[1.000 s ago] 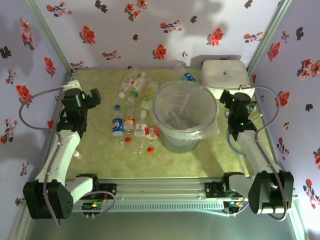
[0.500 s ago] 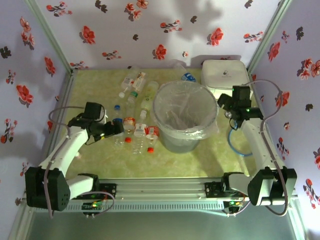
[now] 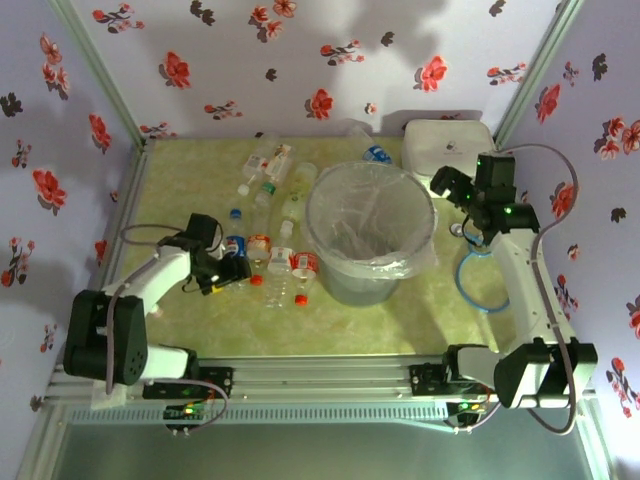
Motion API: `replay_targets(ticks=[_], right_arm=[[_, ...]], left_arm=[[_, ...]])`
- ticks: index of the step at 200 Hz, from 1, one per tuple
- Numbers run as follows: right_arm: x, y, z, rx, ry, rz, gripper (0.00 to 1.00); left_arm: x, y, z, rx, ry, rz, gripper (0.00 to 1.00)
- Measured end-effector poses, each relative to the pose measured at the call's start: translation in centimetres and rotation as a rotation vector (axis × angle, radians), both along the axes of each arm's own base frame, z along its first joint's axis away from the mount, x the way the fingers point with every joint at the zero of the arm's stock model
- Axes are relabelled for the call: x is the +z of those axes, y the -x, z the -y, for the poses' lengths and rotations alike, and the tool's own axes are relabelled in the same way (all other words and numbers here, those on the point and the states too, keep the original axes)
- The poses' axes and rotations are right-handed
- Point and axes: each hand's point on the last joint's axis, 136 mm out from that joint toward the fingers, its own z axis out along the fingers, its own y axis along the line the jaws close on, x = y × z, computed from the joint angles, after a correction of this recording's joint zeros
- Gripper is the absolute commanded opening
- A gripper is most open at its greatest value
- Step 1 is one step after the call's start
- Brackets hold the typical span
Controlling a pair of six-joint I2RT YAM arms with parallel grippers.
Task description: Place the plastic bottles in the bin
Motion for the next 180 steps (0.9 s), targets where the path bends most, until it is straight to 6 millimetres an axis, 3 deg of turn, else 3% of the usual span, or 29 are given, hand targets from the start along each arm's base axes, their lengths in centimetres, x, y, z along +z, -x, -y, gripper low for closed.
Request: replay_targets(ticks=[39, 73, 92, 127, 148, 180], right_arm=[[3.6, 0.6, -1.4, 0.07, -0.041, 0.071, 0.99], [7.8, 1.2, -3.5, 0.179, -0.062, 0.163, 0.99], [10.0, 1.4, -5.6, 0.256, -0.081, 0.218, 0.99], [13.2, 1.5, -11.7, 0.445, -0.131, 0.309, 0.97], [15.1, 0.9, -16.0, 0.557, -0.183, 0.359, 0.95], [16.6, 0.0, -24.0, 0.747, -0.248, 0.376, 0.94]], left_arm=[[-0.1, -1.2, 0.0, 0.0, -0.009, 0.026, 0.54], [1.4, -2.3, -0.8, -0.012, -0.075, 0.047, 0.55], [4.6, -4.3, -1.8, -0.011, -0.146, 0.137, 0.52], [14.4, -9.1, -2.1, 0.039, -0.165, 0.457, 0.47], [18.4, -10.5, 0.6, 0.0, -0.094, 0.623, 0.46], [20.7, -10.8, 6.1, -0.124, 0.047, 0.751, 0.42]])
